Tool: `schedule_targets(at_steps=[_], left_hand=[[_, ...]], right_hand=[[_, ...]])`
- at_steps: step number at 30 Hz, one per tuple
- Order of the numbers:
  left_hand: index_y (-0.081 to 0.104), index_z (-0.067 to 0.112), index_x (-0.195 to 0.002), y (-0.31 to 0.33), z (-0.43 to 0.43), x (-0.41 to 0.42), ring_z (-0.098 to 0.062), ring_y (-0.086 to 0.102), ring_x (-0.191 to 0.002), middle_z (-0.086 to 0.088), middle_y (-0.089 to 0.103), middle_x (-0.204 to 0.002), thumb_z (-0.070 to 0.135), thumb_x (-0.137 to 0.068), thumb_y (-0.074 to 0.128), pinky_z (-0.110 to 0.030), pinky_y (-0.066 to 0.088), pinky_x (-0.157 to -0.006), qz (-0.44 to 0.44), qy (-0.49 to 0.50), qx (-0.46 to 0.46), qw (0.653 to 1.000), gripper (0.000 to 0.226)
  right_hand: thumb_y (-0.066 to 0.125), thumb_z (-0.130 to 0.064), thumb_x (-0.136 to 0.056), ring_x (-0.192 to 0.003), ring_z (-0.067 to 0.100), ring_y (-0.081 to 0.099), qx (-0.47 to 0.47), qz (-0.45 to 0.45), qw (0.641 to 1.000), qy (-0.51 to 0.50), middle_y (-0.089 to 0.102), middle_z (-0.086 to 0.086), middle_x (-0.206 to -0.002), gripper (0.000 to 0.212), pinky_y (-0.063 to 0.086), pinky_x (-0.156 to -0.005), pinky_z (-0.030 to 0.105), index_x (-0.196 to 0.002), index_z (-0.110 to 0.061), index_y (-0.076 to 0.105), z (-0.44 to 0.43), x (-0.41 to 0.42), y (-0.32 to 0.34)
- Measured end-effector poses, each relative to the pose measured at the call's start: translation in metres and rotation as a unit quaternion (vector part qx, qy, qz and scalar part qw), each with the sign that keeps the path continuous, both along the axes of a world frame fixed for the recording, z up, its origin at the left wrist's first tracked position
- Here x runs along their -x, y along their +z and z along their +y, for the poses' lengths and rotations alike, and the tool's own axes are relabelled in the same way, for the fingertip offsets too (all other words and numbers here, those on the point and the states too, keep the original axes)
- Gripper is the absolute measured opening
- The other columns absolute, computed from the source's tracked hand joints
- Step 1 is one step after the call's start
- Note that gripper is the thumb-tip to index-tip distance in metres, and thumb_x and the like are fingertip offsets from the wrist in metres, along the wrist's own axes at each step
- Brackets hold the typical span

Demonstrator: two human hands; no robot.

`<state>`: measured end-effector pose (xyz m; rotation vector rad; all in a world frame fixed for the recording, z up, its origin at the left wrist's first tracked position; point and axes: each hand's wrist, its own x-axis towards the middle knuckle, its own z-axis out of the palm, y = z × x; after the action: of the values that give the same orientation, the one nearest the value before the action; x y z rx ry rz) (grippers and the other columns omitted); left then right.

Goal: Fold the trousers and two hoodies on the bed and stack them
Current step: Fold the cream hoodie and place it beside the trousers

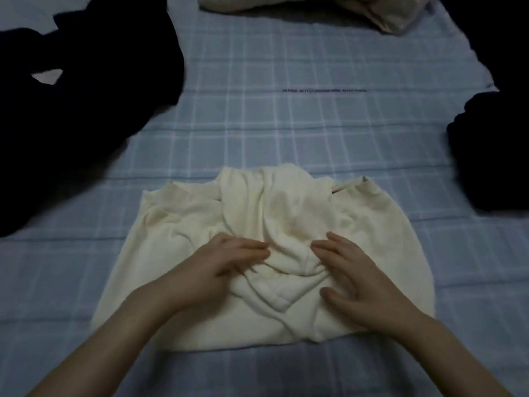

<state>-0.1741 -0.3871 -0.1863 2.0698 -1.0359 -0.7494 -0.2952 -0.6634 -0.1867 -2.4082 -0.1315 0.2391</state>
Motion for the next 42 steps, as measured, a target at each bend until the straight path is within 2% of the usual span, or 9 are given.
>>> schedule_targets(at_steps=[2,5,8,11,13,19,24,40,42], left_hand=[[0.057,0.035,-0.133,0.005,-0.003,0.011,-0.021,0.046,-0.115,0.024,0.048,-0.139,-0.009,-0.078,0.045,-0.028,0.034,-0.105,-0.066,0.057,-0.026,0.996,0.071],[0.071,0.020,-0.115,0.025,-0.024,0.010,-0.027,0.052,-0.104,0.007,0.063,-0.125,0.008,-0.077,0.042,-0.025,0.036,-0.094,-0.172,0.205,0.050,0.962,0.049],[0.056,0.017,-0.135,0.033,-0.066,-0.006,-0.027,0.041,-0.134,-0.004,0.048,-0.147,0.022,-0.095,0.039,-0.034,0.027,-0.113,-0.247,0.269,0.013,0.931,0.044],[0.026,0.027,-0.154,0.012,-0.097,-0.018,-0.018,0.007,-0.151,0.010,0.016,-0.163,0.034,-0.104,0.031,-0.044,0.004,-0.122,-0.222,0.224,-0.108,0.943,0.051],[0.022,0.031,-0.155,-0.010,-0.097,-0.013,-0.017,0.001,-0.152,0.014,0.013,-0.163,0.035,-0.104,0.028,-0.045,0.002,-0.122,-0.178,0.206,-0.131,0.953,0.051],[0.023,0.028,-0.155,-0.062,-0.066,0.042,-0.021,0.005,-0.152,0.008,0.013,-0.164,0.040,-0.101,0.021,-0.047,0.013,-0.121,-0.252,0.179,-0.163,0.937,0.055],[0.022,0.022,-0.156,-0.091,-0.071,0.036,-0.023,0.005,-0.152,0.002,0.013,-0.165,0.037,-0.100,0.028,-0.051,0.021,-0.118,-0.277,0.180,-0.140,0.933,0.058],[0.021,0.022,-0.156,-0.061,-0.068,0.037,-0.026,0.006,-0.152,0.000,0.010,-0.165,0.042,-0.100,0.022,-0.050,0.011,-0.120,-0.250,0.143,-0.185,0.940,0.059],[0.030,0.027,-0.154,-0.048,-0.055,0.034,-0.025,0.013,-0.151,0.002,0.018,-0.163,0.044,-0.099,0.023,-0.051,0.012,-0.120,-0.249,0.132,-0.158,0.946,0.057]], right_hand=[[0.066,-0.021,-0.088,-0.143,0.007,0.033,0.004,-0.053,0.998,-0.043,0.048,-0.013,-0.144,0.052,0.032,-0.117,0.036,-0.136,-0.033,0.051,0.006,0.003,0.001],[0.051,-0.032,-0.092,-0.135,0.009,0.045,-0.044,-0.150,0.972,-0.173,0.054,-0.007,-0.140,0.042,0.034,-0.113,0.029,-0.133,-0.023,0.059,0.020,-0.016,0.017],[0.040,-0.028,-0.099,-0.144,0.013,0.035,-0.044,-0.145,0.966,-0.209,0.045,-0.003,-0.151,0.047,0.022,-0.121,0.029,-0.144,-0.017,0.048,0.036,-0.057,0.028],[0.036,-0.019,-0.106,-0.148,0.013,0.025,-0.039,-0.100,0.971,-0.214,0.036,0.002,-0.157,0.044,0.009,-0.121,0.020,-0.150,-0.018,0.040,0.047,-0.091,0.023],[0.037,-0.017,-0.107,-0.149,0.013,0.024,-0.043,-0.055,0.976,-0.209,0.035,0.001,-0.159,0.043,0.008,-0.121,0.021,-0.150,-0.019,0.040,0.050,-0.088,0.008],[0.022,-0.039,-0.103,-0.153,0.015,0.008,0.173,-0.039,0.974,-0.140,0.017,-0.009,-0.165,0.055,0.015,-0.123,0.045,-0.157,-0.028,0.023,0.060,-0.026,-0.049],[0.026,-0.038,-0.102,-0.154,0.019,0.010,0.205,-0.069,0.965,-0.151,0.018,-0.006,-0.165,0.057,0.017,-0.122,0.046,-0.157,-0.025,0.024,0.061,-0.032,-0.074],[0.027,-0.033,-0.099,-0.151,0.023,0.021,0.197,-0.089,0.961,-0.171,0.030,-0.001,-0.162,0.058,0.021,-0.120,0.049,-0.155,-0.021,0.033,0.066,-0.029,-0.069],[0.026,-0.032,-0.098,-0.151,0.024,0.021,0.191,-0.089,0.962,-0.171,0.031,0.000,-0.161,0.058,0.022,-0.120,0.050,-0.155,-0.020,0.033,0.067,-0.030,-0.063]])
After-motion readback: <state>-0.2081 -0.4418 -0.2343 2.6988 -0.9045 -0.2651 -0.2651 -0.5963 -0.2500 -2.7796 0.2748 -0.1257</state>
